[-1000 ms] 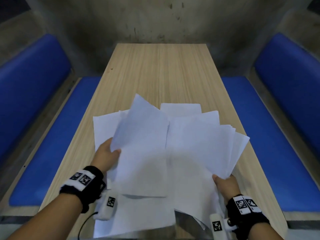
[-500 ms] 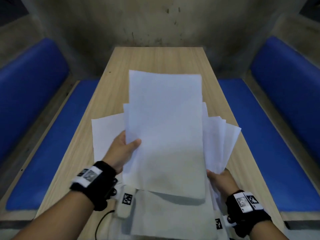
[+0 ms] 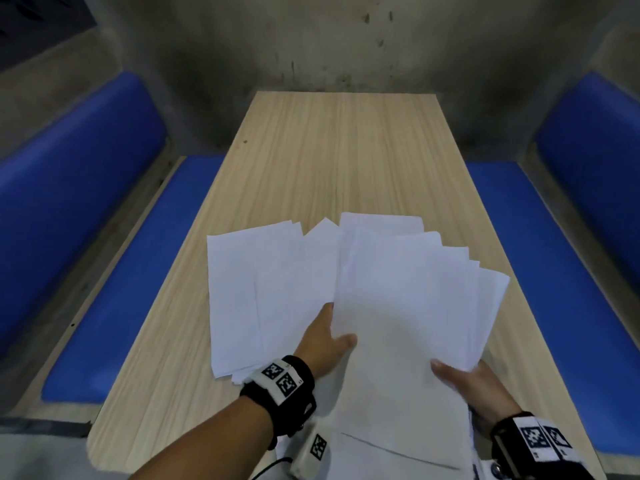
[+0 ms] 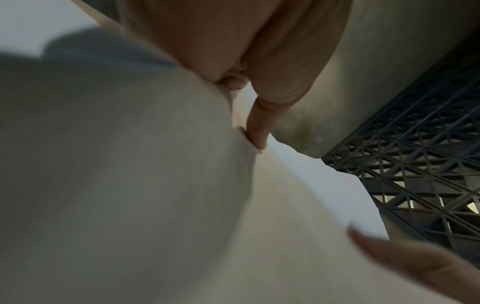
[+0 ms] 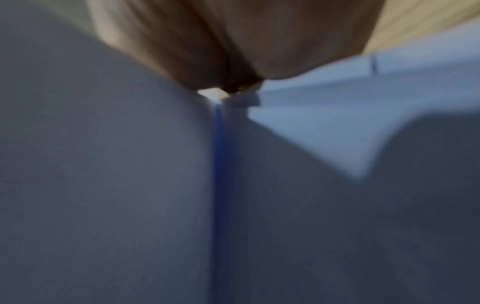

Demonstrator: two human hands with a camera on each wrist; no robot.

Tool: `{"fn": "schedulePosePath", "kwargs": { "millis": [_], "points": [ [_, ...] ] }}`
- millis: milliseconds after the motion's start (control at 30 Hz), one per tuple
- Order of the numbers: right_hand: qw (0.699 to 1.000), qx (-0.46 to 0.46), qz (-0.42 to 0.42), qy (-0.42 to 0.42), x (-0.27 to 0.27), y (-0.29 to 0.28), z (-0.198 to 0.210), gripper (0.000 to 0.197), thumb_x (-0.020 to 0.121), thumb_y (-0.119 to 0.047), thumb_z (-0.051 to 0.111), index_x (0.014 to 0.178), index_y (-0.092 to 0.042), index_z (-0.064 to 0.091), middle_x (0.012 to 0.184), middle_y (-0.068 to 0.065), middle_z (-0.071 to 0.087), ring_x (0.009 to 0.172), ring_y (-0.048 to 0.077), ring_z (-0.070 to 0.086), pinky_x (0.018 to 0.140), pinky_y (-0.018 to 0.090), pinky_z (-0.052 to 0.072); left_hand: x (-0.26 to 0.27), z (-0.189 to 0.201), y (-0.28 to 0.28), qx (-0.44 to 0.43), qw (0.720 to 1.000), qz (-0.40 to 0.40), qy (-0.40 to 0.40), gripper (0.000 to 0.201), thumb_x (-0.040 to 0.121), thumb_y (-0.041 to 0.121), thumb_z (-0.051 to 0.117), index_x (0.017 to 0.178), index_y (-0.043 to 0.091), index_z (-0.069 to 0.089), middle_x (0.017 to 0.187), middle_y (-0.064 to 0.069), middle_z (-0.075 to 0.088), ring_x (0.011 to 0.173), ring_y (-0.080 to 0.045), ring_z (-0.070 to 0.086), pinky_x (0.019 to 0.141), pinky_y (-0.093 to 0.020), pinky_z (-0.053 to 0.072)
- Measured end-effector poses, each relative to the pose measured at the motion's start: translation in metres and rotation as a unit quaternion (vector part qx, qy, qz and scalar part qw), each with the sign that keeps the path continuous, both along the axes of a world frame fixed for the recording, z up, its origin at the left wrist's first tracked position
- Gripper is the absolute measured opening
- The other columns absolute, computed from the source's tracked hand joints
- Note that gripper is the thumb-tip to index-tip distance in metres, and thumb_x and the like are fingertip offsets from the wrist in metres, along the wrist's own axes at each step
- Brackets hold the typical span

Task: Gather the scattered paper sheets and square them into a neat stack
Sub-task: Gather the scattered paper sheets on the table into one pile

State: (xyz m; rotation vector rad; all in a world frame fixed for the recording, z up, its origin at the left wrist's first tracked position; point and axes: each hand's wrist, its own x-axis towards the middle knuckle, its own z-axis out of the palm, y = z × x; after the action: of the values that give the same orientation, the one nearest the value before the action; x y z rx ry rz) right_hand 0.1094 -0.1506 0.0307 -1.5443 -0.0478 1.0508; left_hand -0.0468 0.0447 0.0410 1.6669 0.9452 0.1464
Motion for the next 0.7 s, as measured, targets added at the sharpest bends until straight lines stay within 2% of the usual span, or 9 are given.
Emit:
{"fn": "schedulePosePath", "kwargs": {
  "millis": [67, 167, 267, 367, 400, 467, 567, 633, 700],
  "points": [
    [0.999, -0.039, -0.023, -0.03, 0.007, -0.003, -0.007, 0.047, 0.07, -0.004, 0.076, 0.115, -0.003, 0.063, 0.101, 0.016, 0.072, 0.087, 0.031, 0.068, 0.077, 0.041, 0.052, -0.007, -0.008, 0.009, 0.021, 0.993, 0.116, 0.017, 0.053, 0.085, 0.029, 0.066, 0.132, 0.019, 0.045, 0.136, -0.005, 0.05, 0.117, -0.023, 0.053, 0.096, -0.033, 0.043],
    [0.995, -0.07, -0.057, -0.037, 0.021, -0.005, -0.012, 0.041, 0.081, 0.006, 0.062, 0.122, 0.005, 0.057, 0.107, 0.023, 0.068, 0.092, 0.035, 0.065, 0.09, 0.049, 0.048, -0.03, -0.022, 0.027, 0.04, 0.946, 0.291, 0.136, 0.088, 0.076, 0.037, 0.074, 0.146, 0.019, 0.026, 0.154, -0.008, 0.022, 0.14, -0.035, 0.026, 0.112, -0.048, 0.026],
    [0.995, -0.067, -0.067, -0.02, 0.026, 0.0, -0.016, 0.037, 0.085, 0.005, 0.059, 0.121, 0.002, 0.058, 0.111, 0.023, 0.066, 0.098, 0.038, 0.063, 0.087, 0.046, 0.048, -0.045, -0.032, 0.028, 0.044, 0.933, 0.271, 0.234, 0.107, 0.068, 0.038, 0.077, 0.15, 0.022, 0.01, 0.152, -0.011, 0.026, 0.139, -0.036, 0.026, 0.112, -0.05, 0.024],
    [0.996, -0.051, -0.068, -0.009, 0.024, 0.008, -0.015, 0.016, 0.088, 0.002, 0.056, 0.097, -0.009, 0.062, 0.092, 0.01, 0.066, 0.081, 0.028, 0.062, 0.066, 0.035, 0.047, -0.045, -0.046, 0.028, 0.053, 0.95, 0.219, 0.218, 0.105, 0.072, 0.027, 0.073, 0.149, 0.029, 0.002, 0.135, -0.015, 0.052, 0.122, -0.035, 0.05, 0.106, -0.046, 0.036],
    [0.996, -0.047, -0.071, -0.006, 0.024, 0.01, -0.013, 0.015, 0.089, 0.001, 0.056, 0.094, -0.012, 0.061, 0.089, 0.008, 0.065, 0.079, 0.027, 0.061, 0.064, 0.034, 0.046, -0.045, -0.044, 0.03, 0.027, 0.959, 0.224, 0.172, 0.099, 0.077, 0.02, 0.07, 0.15, 0.028, 0.004, 0.131, -0.018, 0.056, 0.117, -0.034, 0.055, 0.104, -0.042, 0.04],
    [0.997, -0.043, -0.07, -0.009, 0.022, 0.012, -0.013, 0.02, 0.088, 0.0, 0.057, 0.105, -0.01, 0.06, 0.094, 0.009, 0.066, 0.084, 0.028, 0.06, 0.074, 0.038, 0.048, -0.052, -0.042, 0.043, 0.015, 0.963, 0.243, 0.116, 0.073, 0.083, 0.009, 0.066, 0.146, 0.015, 0.03, 0.121, -0.021, 0.061, 0.105, -0.03, 0.061, 0.092, -0.029, 0.045],
    [0.995, -0.063, -0.073, -0.005, 0.024, 0.011, -0.02, 0.026, 0.088, -0.001, 0.058, 0.112, -0.009, 0.057, 0.097, 0.01, 0.066, 0.086, 0.029, 0.061, 0.081, 0.041, 0.046, -0.064, -0.035, 0.079, 0.077, 0.943, 0.301, 0.121, 0.039, 0.085, 0.01, 0.064, 0.12, -0.006, 0.057, 0.116, -0.022, 0.066, 0.101, -0.031, 0.064, 0.088, -0.029, 0.046],
    [0.994, -0.072, -0.078, 0.003, 0.024, 0.012, -0.024, 0.025, 0.088, 0.0, 0.058, 0.112, -0.006, 0.058, 0.101, 0.016, 0.067, 0.091, 0.035, 0.062, 0.081, 0.044, 0.049, -0.07, -0.035, 0.102, 0.055, 0.919, 0.361, 0.149, 0.049, 0.084, 0.018, 0.064, 0.124, -0.007, 0.054, 0.129, -0.026, 0.058, 0.116, -0.038, 0.056, 0.1, -0.038, 0.044],
    [0.993, -0.082, -0.084, 0.001, 0.023, 0.014, -0.029, 0.031, 0.087, -0.001, 0.059, 0.117, -0.003, 0.057, 0.11, 0.022, 0.066, 0.101, 0.04, 0.062, 0.092, 0.052, 0.047, -0.07, -0.032, 0.113, 0.042, 0.902, 0.366, 0.227, 0.063, 0.08, 0.026, 0.067, 0.132, -0.002, 0.046, 0.142, -0.024, 0.04, 0.127, -0.042, 0.04, 0.105, -0.044, 0.039]
  ]
}}
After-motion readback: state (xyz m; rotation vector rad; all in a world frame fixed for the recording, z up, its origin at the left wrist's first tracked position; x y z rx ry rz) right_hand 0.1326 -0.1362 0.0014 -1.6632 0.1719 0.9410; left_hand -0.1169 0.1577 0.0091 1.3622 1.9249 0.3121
